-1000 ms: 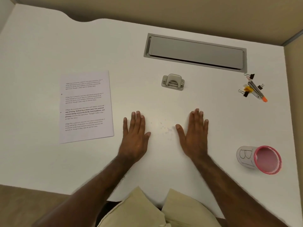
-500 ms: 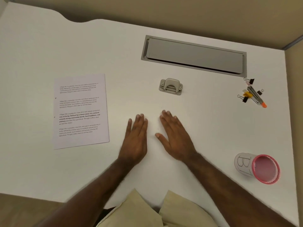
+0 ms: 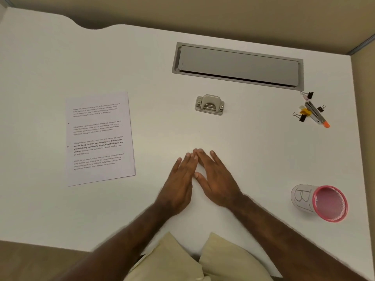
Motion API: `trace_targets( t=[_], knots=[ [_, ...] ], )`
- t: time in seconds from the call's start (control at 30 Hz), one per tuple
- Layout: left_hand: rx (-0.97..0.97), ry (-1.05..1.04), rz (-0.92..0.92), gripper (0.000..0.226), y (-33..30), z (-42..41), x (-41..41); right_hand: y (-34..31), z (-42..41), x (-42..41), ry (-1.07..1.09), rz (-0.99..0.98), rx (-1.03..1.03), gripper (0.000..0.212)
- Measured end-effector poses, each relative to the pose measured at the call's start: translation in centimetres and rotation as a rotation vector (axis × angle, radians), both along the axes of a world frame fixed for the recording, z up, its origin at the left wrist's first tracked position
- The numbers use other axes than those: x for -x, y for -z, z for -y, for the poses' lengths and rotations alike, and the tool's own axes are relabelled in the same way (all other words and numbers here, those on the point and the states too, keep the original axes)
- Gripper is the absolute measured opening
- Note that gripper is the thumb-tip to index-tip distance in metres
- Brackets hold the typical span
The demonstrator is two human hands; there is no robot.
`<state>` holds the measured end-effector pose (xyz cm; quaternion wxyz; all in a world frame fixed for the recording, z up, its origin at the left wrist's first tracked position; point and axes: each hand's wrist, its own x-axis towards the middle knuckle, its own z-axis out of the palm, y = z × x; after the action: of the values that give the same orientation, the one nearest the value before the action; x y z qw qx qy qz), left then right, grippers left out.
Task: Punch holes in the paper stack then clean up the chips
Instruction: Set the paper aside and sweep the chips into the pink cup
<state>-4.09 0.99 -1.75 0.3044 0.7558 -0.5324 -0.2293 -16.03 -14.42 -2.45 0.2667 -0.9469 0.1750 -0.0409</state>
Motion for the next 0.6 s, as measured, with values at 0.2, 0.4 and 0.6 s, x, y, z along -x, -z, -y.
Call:
trace_targets(
  t=[0.2, 0.4, 0.6],
  knots=[
    [0.012, -0.123, -0.055, 0.064, 0.2, -3.0, 2.8, -1.5, -0.1, 3.3, 0.098, -0.072, -0.191, 0.066],
    [-0.068, -0.035, 0.198, 0.066, 1.8, -5.9, 2.8, -0.8, -0.4, 8.2, 0.33, -0.153, -0.014, 0.106],
    [-0.117, 0.204, 0.305, 0.069, 2.0, -4.0, 0.2, 1.1, -0.4, 4.8, 0.275, -0.192, 0.231, 0.104]
  ],
)
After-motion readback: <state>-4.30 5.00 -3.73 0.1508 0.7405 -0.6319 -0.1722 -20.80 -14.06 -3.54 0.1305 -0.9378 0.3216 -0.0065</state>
